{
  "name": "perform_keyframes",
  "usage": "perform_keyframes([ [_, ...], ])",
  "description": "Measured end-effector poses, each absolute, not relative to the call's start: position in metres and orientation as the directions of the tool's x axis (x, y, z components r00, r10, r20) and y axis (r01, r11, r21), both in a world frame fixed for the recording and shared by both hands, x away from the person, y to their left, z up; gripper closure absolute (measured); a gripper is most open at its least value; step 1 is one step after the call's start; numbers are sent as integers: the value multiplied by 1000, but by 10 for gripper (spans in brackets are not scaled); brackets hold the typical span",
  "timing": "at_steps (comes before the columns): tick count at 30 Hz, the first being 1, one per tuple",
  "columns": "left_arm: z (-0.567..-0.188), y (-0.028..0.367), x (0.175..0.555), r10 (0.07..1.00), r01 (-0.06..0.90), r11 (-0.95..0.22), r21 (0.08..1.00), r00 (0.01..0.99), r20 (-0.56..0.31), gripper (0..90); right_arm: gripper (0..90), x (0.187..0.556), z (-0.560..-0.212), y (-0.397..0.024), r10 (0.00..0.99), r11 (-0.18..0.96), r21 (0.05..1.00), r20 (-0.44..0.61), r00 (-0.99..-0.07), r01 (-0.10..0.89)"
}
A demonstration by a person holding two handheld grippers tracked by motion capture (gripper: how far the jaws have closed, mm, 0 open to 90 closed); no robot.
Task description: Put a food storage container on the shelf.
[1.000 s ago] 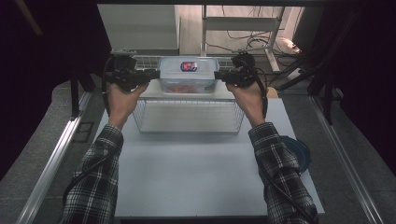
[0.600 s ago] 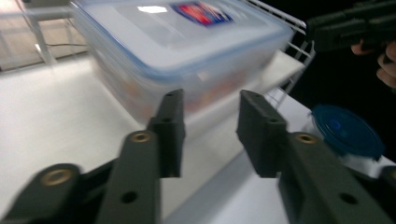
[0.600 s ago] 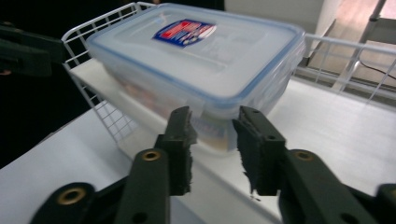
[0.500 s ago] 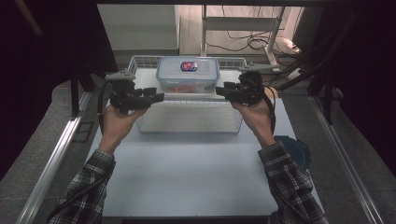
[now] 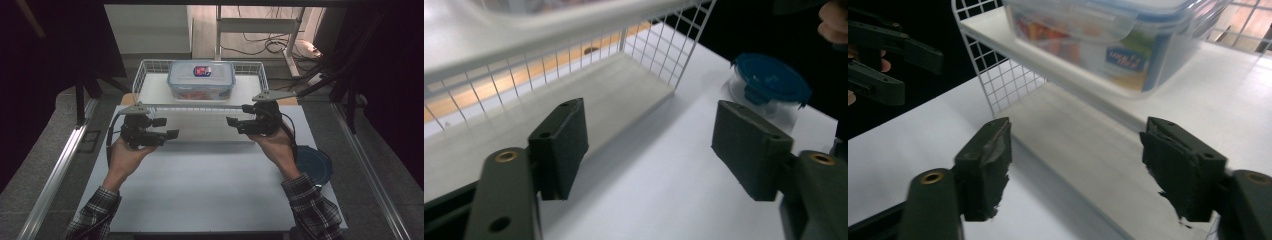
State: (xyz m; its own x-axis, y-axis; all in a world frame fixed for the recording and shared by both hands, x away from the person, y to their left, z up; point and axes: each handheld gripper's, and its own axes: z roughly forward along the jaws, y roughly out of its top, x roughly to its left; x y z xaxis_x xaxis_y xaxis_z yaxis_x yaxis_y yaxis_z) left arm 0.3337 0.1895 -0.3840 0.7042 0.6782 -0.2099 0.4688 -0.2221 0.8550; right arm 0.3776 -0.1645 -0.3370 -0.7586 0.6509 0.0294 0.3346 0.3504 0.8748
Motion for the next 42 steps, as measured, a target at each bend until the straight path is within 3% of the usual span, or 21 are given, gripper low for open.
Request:
perform_keyframes([
  [18,-429,185,295,662,495,-201,845,705,-255,172,62,343,-372,-175,624,380,871,9,-781,313],
  [29,-451,186,275,674,485,-221,846,703,-226,112,0,329,-400,-186,627,383,865,16,-779,325],
  [42,-469,194,259,685,470,-221,855,699,-207,65,0,309,-423,-202,663,366,867,12,-749,337],
])
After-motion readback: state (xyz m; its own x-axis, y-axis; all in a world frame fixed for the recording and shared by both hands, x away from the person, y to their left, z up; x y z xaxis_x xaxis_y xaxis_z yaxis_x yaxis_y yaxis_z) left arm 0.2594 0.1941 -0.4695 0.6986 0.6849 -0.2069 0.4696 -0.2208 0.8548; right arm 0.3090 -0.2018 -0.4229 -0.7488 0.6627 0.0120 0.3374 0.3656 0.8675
